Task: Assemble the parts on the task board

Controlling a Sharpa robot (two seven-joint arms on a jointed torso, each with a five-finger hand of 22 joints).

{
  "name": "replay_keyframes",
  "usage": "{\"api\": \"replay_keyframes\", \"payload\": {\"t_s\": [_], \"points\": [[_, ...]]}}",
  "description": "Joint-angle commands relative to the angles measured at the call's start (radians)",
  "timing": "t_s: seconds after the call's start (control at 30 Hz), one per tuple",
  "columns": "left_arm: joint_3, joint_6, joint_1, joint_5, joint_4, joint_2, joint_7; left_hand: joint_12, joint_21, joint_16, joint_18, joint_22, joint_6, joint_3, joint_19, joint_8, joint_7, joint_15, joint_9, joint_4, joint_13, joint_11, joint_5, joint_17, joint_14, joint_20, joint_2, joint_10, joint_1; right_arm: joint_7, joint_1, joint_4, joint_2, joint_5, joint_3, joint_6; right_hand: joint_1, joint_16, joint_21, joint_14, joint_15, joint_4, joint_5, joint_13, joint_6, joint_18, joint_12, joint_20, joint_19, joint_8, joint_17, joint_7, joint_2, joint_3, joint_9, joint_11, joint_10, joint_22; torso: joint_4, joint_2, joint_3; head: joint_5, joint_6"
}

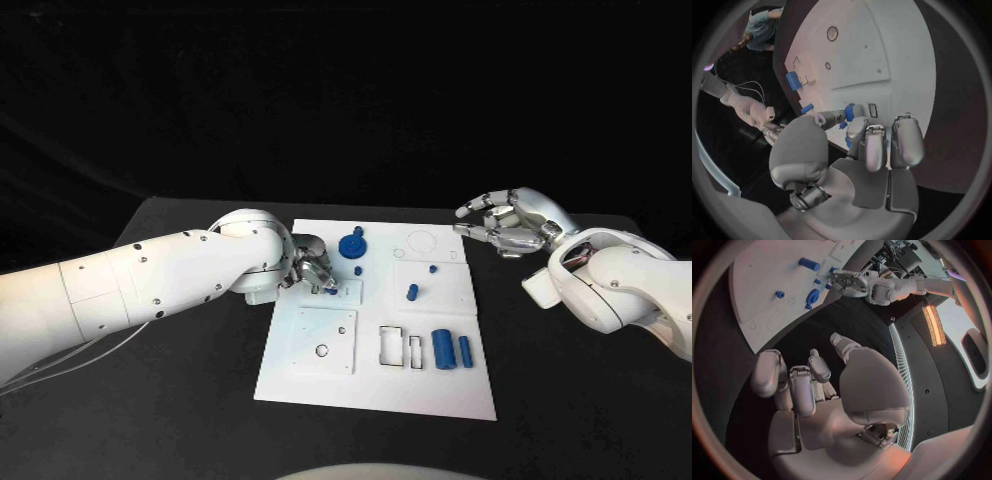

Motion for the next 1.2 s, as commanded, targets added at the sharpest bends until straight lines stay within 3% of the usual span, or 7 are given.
{"api": "replay_keyframes", "payload": {"t_s": [0.03,0.3,0.93,1.2], "points": [[-0.001,0.012,-0.002,0.003,-0.002,0.002,-0.001,0.004,0.005,0.006,-0.007,0.001,0.022,-0.013,0.001,-0.005,-0.015,-0.007,-0.003,0.007,0.000,0.001,-0.006,0.228,0.098,-0.003,-0.002,0.005,-0.018,0.005,-0.001,0.000,0.000,0.000,0.000,0.014,-0.017,-0.005,-0.006,0.051,-0.010,0.024,0.051,-0.001,0.001,0.015,-0.003,-0.002,-0.002,0.011,0.039,-0.003,-0.005,-0.014,-0.003,-0.006,0.002,-0.002,0.0001,0.000,0.0003,-0.001,0.000],[-0.001,0.014,-0.002,0.003,-0.004,0.005,-0.001,0.004,0.006,0.007,-0.007,0.004,0.032,-0.066,0.002,-0.008,-0.015,-0.007,-0.009,0.038,0.003,0.001,-0.007,0.230,0.099,-0.003,-0.012,0.008,-0.043,0.007,-0.001,-0.002,0.001,0.002,0.000,0.014,-0.030,-0.006,-0.010,0.051,-0.011,0.044,0.070,-0.002,-0.002,0.016,-0.003,-0.003,-0.002,0.016,0.038,-0.004,-0.008,-0.031,-0.004,-0.006,0.002,-0.002,-0.0001,0.000,0.0003,-0.001,-0.001],[-0.001,0.019,-0.002,0.003,-0.009,0.009,-0.001,0.004,0.006,0.007,-0.007,0.005,0.033,-0.082,0.003,-0.009,-0.016,-0.007,-0.011,0.045,0.003,0.000,-0.007,0.231,0.099,-0.003,-0.014,0.008,-0.046,0.007,-0.002,-0.003,0.001,-0.001,0.000,0.015,-0.036,-0.007,-0.011,0.051,-0.011,0.054,0.073,-0.002,-0.003,0.016,-0.003,-0.003,-0.002,0.018,0.038,-0.004,-0.006,-0.039,-0.005,-0.006,0.002,-0.003,0.0000,0.000,0.0002,-0.003,-0.003],[-0.001,0.022,-0.002,0.003,-0.009,0.008,-0.001,0.005,0.007,0.008,-0.008,0.008,0.040,-0.141,0.004,-0.010,-0.016,-0.008,-0.015,0.071,0.007,0.000,-0.010,0.232,0.099,-0.003,-0.023,0.010,-0.057,0.008,-0.002,-0.003,0.001,0.000,0.000,0.015,-0.040,-0.008,-0.014,0.050,-0.011,0.059,0.073,-0.002,-0.004,0.016,-0.004,-0.003,-0.003,0.019,0.035,-0.004,-0.005,-0.042,-0.005,-0.006,0.001,-0.005,-0.0003,0.000,0.0004,-0.004,-0.003]]}}
